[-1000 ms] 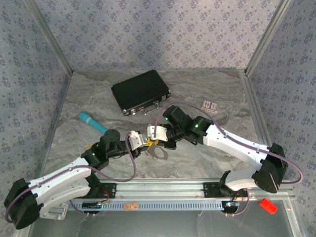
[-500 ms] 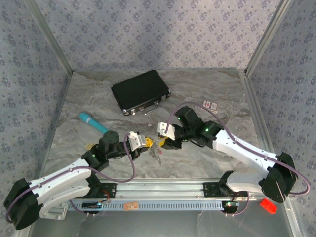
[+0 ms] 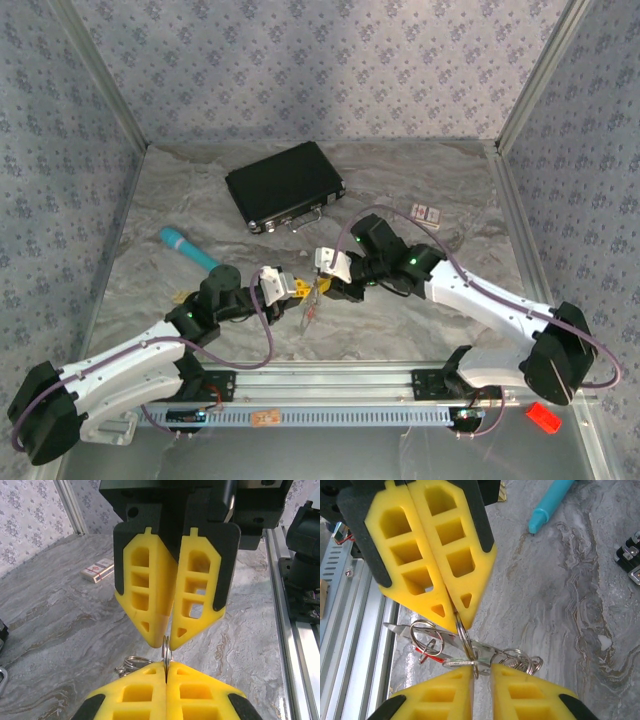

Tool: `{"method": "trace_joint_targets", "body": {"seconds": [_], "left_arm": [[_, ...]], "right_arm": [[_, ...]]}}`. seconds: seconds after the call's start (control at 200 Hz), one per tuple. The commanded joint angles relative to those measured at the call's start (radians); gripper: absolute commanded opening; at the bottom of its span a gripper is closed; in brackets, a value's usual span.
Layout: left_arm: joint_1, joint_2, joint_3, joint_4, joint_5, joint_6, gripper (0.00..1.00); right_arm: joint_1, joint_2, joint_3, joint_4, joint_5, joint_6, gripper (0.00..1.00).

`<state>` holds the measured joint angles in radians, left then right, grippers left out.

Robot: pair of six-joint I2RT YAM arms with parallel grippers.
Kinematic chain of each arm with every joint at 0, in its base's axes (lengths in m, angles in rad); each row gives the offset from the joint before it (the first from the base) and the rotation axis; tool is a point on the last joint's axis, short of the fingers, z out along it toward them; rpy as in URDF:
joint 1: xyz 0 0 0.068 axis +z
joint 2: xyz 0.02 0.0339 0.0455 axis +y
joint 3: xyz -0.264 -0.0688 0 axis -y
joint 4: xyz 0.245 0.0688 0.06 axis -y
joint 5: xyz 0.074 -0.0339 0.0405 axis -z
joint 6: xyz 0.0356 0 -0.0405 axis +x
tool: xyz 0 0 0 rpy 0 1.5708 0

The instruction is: Put the keys on the keyring

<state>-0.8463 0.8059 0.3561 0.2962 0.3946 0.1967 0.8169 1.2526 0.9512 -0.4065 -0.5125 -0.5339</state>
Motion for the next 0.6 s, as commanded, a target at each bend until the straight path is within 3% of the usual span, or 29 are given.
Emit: {"method": "trace_joint_targets", "body": {"seconds": [0.0, 0.235, 0.595], "left_arm": [[-0.001, -0.008, 0.005, 0.075, 0.027, -0.009, 0.00], [-0.001, -0.004, 0.004, 0.083, 0.027, -0.008, 0.00], [-0.001, 0.004, 0.009, 0.089, 0.035, -0.008, 0.00]], "right_arm": [[0.007, 0.010, 0.011, -0.001, -0.001, 0.002, 0.13], [0.016, 0.031, 0.013, -0.005, -0.008, 0.007, 0.00], [0.030, 0.052, 0.019, 0.006, 0.015, 0.024, 0.06]]}}
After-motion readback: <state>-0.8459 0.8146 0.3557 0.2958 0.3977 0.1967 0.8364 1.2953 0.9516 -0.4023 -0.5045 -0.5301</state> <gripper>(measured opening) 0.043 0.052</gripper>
